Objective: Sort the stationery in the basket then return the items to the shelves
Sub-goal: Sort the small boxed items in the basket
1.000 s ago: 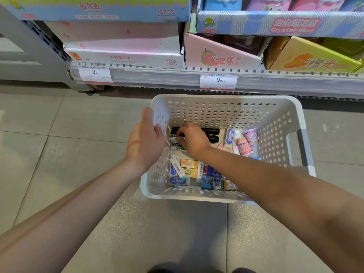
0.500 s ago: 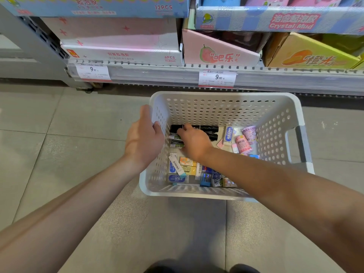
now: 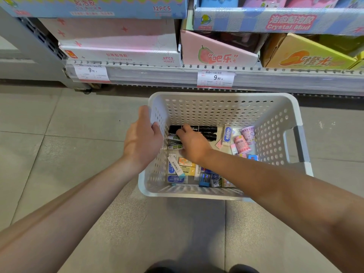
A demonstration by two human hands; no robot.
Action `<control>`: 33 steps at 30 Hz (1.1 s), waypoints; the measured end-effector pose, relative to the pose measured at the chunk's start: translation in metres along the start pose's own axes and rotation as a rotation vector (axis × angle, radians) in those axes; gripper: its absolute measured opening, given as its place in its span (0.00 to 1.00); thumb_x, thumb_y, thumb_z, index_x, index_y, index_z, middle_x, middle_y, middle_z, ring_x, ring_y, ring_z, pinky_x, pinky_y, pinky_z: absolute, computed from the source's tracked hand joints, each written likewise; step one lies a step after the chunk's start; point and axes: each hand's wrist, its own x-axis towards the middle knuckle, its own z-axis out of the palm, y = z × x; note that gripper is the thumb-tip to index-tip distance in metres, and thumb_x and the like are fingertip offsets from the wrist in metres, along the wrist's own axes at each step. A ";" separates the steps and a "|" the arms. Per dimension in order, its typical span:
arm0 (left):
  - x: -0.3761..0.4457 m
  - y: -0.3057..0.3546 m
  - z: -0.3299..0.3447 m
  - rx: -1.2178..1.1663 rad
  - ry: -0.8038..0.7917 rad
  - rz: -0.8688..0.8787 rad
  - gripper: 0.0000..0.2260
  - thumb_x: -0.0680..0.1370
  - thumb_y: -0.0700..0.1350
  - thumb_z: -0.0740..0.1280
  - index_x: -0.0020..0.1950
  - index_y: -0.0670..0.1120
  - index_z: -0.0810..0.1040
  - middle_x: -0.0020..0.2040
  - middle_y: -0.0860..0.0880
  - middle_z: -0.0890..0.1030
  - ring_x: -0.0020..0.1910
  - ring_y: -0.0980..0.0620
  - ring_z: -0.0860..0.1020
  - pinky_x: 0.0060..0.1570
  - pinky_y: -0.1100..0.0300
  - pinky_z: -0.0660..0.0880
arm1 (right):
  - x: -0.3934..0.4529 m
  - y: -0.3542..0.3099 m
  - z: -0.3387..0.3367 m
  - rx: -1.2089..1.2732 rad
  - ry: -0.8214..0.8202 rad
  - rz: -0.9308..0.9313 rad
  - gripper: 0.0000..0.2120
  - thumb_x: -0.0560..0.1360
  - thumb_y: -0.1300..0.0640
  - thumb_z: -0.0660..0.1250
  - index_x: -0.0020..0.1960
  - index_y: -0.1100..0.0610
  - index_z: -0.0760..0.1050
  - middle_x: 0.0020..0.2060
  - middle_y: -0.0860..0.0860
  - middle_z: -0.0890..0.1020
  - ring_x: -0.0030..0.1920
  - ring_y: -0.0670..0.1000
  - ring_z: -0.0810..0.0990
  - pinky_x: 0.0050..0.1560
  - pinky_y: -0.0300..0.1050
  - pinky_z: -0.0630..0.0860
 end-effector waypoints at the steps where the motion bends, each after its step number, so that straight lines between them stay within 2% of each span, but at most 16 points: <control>1: 0.000 0.000 0.000 0.004 -0.001 -0.001 0.05 0.81 0.39 0.56 0.56 0.42 0.62 0.30 0.48 0.66 0.27 0.48 0.65 0.29 0.53 0.62 | 0.000 -0.001 0.000 -0.006 0.003 0.005 0.20 0.72 0.64 0.68 0.62 0.61 0.68 0.60 0.58 0.68 0.46 0.59 0.79 0.34 0.44 0.70; 6: 0.000 0.000 0.000 0.012 0.003 -0.006 0.05 0.81 0.39 0.56 0.56 0.43 0.62 0.31 0.47 0.66 0.28 0.46 0.67 0.30 0.52 0.65 | 0.001 -0.004 0.002 -0.029 0.017 0.029 0.19 0.73 0.63 0.68 0.62 0.60 0.68 0.61 0.58 0.68 0.44 0.59 0.79 0.33 0.44 0.69; 14: 0.000 0.002 0.000 0.001 0.001 -0.010 0.04 0.81 0.38 0.56 0.55 0.42 0.62 0.29 0.48 0.65 0.26 0.49 0.65 0.28 0.55 0.61 | 0.000 -0.005 0.004 -0.083 -0.002 0.008 0.18 0.74 0.63 0.66 0.62 0.61 0.68 0.60 0.57 0.70 0.47 0.59 0.79 0.34 0.43 0.67; 19: -0.001 0.002 0.000 -0.001 -0.001 -0.013 0.04 0.81 0.38 0.55 0.55 0.43 0.62 0.29 0.49 0.65 0.26 0.50 0.65 0.27 0.57 0.60 | -0.003 -0.004 -0.002 -0.062 0.012 -0.016 0.21 0.75 0.52 0.65 0.64 0.60 0.67 0.58 0.57 0.71 0.47 0.60 0.79 0.34 0.44 0.69; 26: -0.001 0.002 0.000 0.000 0.004 -0.006 0.05 0.81 0.39 0.56 0.57 0.41 0.63 0.30 0.49 0.65 0.26 0.49 0.65 0.28 0.56 0.61 | 0.004 -0.004 -0.003 -0.026 0.046 0.059 0.14 0.75 0.66 0.62 0.60 0.62 0.71 0.58 0.58 0.72 0.46 0.61 0.79 0.34 0.45 0.68; 33: 0.000 0.000 0.000 -0.010 -0.004 -0.011 0.05 0.81 0.39 0.55 0.56 0.42 0.63 0.30 0.47 0.66 0.26 0.48 0.66 0.28 0.54 0.65 | 0.006 -0.004 0.000 -0.033 0.058 0.066 0.16 0.74 0.68 0.62 0.62 0.60 0.71 0.59 0.57 0.71 0.43 0.60 0.80 0.31 0.44 0.68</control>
